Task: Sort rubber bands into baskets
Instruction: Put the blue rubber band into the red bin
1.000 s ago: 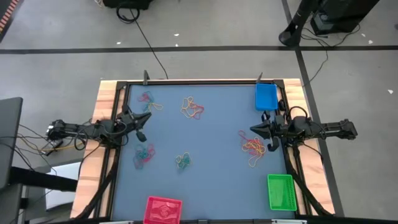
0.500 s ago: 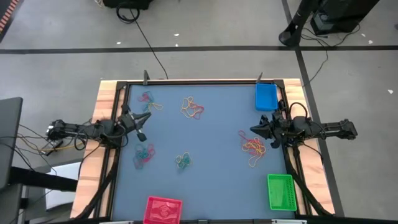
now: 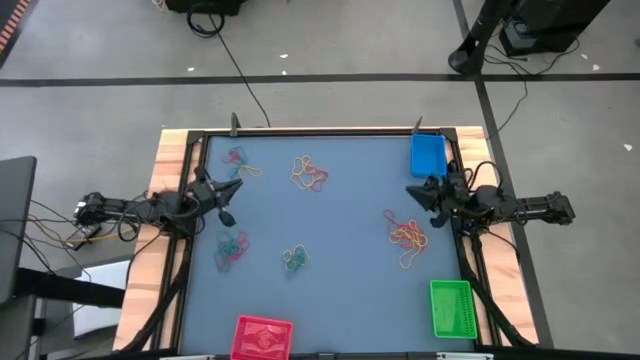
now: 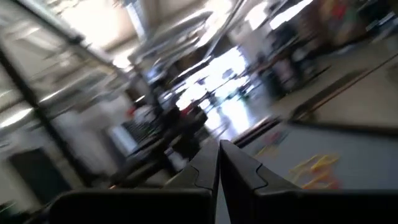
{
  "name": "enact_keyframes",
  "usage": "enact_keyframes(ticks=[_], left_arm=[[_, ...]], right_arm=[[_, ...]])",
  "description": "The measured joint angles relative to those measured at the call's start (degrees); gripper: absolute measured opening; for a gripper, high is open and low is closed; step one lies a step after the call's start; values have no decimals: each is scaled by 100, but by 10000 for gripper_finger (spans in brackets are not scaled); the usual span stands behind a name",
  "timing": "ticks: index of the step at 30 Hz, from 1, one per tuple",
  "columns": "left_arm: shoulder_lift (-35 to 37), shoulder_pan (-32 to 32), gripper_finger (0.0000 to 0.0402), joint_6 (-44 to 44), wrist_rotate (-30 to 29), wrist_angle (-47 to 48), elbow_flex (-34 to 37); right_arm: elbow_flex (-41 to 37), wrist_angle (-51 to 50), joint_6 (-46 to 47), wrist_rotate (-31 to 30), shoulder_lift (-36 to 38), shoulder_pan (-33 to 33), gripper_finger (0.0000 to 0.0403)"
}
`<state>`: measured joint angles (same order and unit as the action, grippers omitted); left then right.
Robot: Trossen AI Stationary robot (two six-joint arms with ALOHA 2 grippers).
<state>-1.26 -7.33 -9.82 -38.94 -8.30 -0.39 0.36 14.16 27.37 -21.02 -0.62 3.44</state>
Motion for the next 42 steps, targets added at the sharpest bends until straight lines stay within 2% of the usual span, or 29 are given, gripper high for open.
enact_keyframes(ticks=[6, 9, 11, 13, 15, 18, 22, 26, 30, 36, 42], left_arm=[[2, -28, 30, 1590, 149, 18, -2], [-34, -28, 30, 1548, 335, -36, -2], [-39, -26, 30, 1290, 337, -18, -2], [-62, -2, 30, 892, 54, 0, -2], [-63, 15, 30, 868, -319, 73, -2], [-158, 145, 30, 892, -711, -131, -43], [-522, 423, 31, 1249, -733, 288, -452], [-1316, 778, 43, 1984, -631, 1103, -971], [-2307, 1197, 80, 2784, -567, 1809, -1544], [-3832, 2012, 125, 3500, 54, 3087, -2607], [-5194, 3022, 130, 3223, 801, 3514, -3456]], right_arm=[[0, 128, -805, -1101, 0, 1, 27], [2, 111, -1017, -1836, 0, 0, 27], [0, -30, -988, -2061, -3, -21, 27], [0, -170, -1216, -2160, -73, -105, 27], [1, -364, -1222, -2141, -225, -248, 27], [0, -470, -923, -1891, -570, -519, 27], [88, -516, -484, -1053, -1157, -868, 31], [272, -515, -243, -279, -1877, -1130, 36], [474, -469, -31, 128, -2604, -1244, 42], [812, -344, -9, 627, -3360, -1252, 43], [1091, -188, 99, 1208, -3873, -1210, 43]])
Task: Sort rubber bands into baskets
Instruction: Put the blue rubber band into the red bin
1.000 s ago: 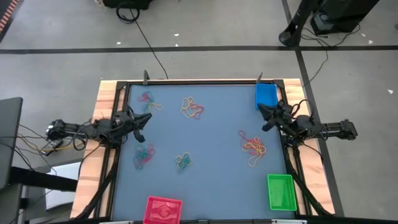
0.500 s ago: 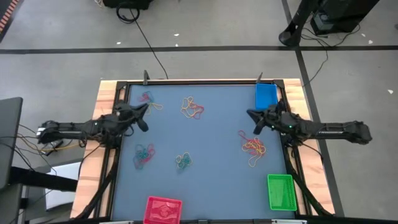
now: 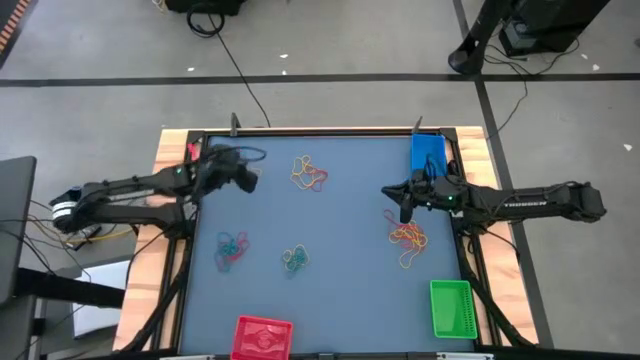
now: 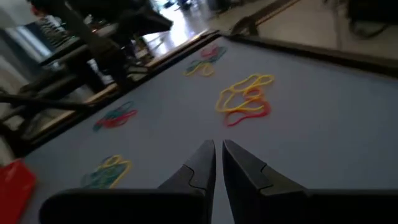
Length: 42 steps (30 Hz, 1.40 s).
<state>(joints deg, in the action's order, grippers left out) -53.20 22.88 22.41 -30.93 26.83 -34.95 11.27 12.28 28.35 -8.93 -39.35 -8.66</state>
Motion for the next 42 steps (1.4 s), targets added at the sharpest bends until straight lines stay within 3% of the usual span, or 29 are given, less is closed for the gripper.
enact_keyframes(ticks=[9, 17, 22, 27, 34, 42], left_arm=[[-1370, 1320, 127, -727, 1547, 310, -554], [-1665, 1498, 127, -647, 2788, 1551, -565], [-1523, 972, 127, -201, 3309, 2817, -565], [-1375, 18, 127, 511, 3336, 3728, -565], [-1393, -1378, 127, 958, 3348, 3193, -198], [-1392, -2204, 127, 594, 3201, 2857, 125]], right_arm=[[-2, -21, 528, -17, -801, 570, 41], [-5, 192, 623, -51, -1361, 1052, 41], [-7, 601, 621, -190, -1713, 1283, 41], [-9, 726, 619, -194, -1957, 1381, 41], [-10, 740, 594, -201, -2161, 1385, 41], [-11, 787, 502, -208, -2237, 1385, 41]])
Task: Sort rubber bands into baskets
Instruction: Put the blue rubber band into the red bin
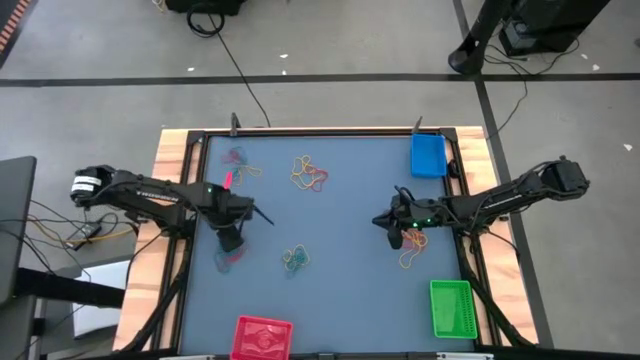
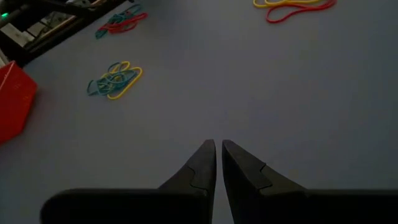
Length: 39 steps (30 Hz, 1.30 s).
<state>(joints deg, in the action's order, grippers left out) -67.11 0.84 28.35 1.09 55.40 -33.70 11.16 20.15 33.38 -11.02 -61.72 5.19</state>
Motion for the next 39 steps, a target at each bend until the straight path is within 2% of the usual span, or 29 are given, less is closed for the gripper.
enact_keyframes(ticks=[4, 15, 19, 24, 27, 32, 39], left_arm=[[0, -139, 127, -266, -145, -172, 211], [9, -170, 120, -77, -36, -535, 576], [9, -160, 82, -30, -36, -510, 580], [9, -5, 10, 49, -57, -488, 583], [6, 75, 8, 53, -62, -472, 571], [-4, 94, 3, 58, -293, -304, 273], [-2, -115, 2, 46, -566, 859, -816]], right_arm=[[0, 10, -10, -6, -6, 0, 41], [0, 34, -206, -6, -6, 0, 41], [0, 51, -207, -6, -6, 0, 41], [0, 111, -207, -6, -6, 0, 41], [0, 202, -207, -58, -6, 0, 41], [0, 332, -167, -150, -6, 0, 41], [0, 219, 56, -532, -6, 139, 41]])
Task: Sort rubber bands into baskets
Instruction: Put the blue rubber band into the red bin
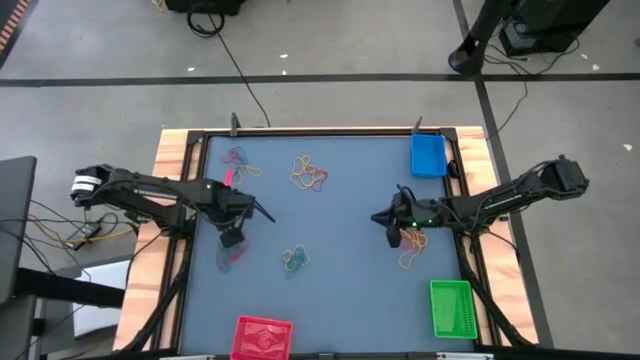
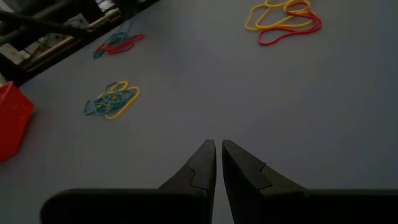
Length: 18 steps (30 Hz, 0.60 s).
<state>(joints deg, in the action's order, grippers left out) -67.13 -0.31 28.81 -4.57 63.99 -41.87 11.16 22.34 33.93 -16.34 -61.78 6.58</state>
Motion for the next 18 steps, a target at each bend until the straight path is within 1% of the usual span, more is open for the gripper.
enact_keyframes(ticks=[5, 10, 14, 18], left_arm=[[2, -595, 2, 253, -211, 599, -1069], [8, -1486, 1, 759, -568, 1035, -2036], [9, -2186, 1, 1042, -742, 1001, -2477], [7, -2773, 1, 1057, -810, 618, -2584]], right_arm=[[0, 5, 449, -496, 0, 138, 41], [0, 9, 557, -569, 0, 156, 41], [0, 12, 557, -686, 0, 154, 41], [0, 14, 557, -818, 0, 154, 41]])
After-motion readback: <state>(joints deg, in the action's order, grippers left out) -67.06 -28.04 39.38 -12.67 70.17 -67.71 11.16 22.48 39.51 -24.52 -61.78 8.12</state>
